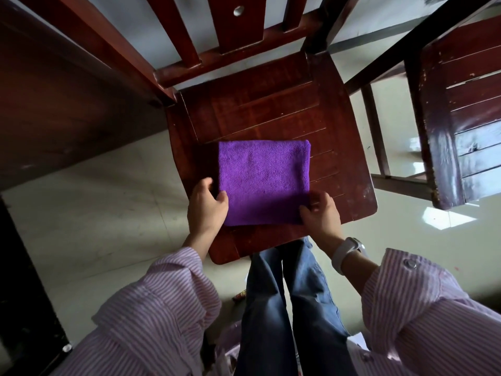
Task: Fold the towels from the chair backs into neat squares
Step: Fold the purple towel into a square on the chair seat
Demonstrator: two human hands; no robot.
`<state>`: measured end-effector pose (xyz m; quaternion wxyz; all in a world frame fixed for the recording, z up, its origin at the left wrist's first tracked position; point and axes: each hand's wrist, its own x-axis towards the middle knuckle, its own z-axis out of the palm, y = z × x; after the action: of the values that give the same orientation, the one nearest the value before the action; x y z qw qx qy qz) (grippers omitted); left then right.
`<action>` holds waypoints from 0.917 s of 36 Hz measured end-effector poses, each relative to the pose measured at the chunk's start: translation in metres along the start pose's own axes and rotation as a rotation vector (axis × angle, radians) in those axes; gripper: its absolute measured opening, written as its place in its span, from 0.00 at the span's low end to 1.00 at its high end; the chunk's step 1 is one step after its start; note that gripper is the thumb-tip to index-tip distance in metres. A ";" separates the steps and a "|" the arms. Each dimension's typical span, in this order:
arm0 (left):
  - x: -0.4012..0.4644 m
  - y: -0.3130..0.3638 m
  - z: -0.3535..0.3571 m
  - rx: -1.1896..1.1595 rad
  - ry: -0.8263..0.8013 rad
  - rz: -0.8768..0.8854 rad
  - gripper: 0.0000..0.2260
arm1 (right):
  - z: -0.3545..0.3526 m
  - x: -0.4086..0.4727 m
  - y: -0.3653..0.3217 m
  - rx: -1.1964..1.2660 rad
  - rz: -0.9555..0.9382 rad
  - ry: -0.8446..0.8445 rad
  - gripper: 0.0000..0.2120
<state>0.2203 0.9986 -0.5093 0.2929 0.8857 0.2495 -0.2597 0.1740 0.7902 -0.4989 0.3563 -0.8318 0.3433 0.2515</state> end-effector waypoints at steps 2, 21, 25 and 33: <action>0.008 0.004 0.003 -0.084 -0.032 0.022 0.20 | 0.000 0.007 -0.011 0.071 -0.051 0.002 0.20; 0.012 0.026 -0.009 -0.676 -0.322 -0.152 0.04 | -0.012 0.031 -0.029 0.528 0.145 -0.041 0.05; -0.012 0.036 -0.021 -0.541 -0.212 0.059 0.08 | -0.026 0.020 -0.028 0.537 0.053 0.005 0.05; -0.070 0.079 -0.041 -0.162 0.109 0.356 0.20 | -0.078 -0.024 -0.038 0.466 -0.171 0.160 0.12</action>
<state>0.2282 0.9491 -0.4073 0.3907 0.9021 0.1246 -0.1345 0.2007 0.7589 -0.4188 0.5297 -0.7707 0.3476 0.0680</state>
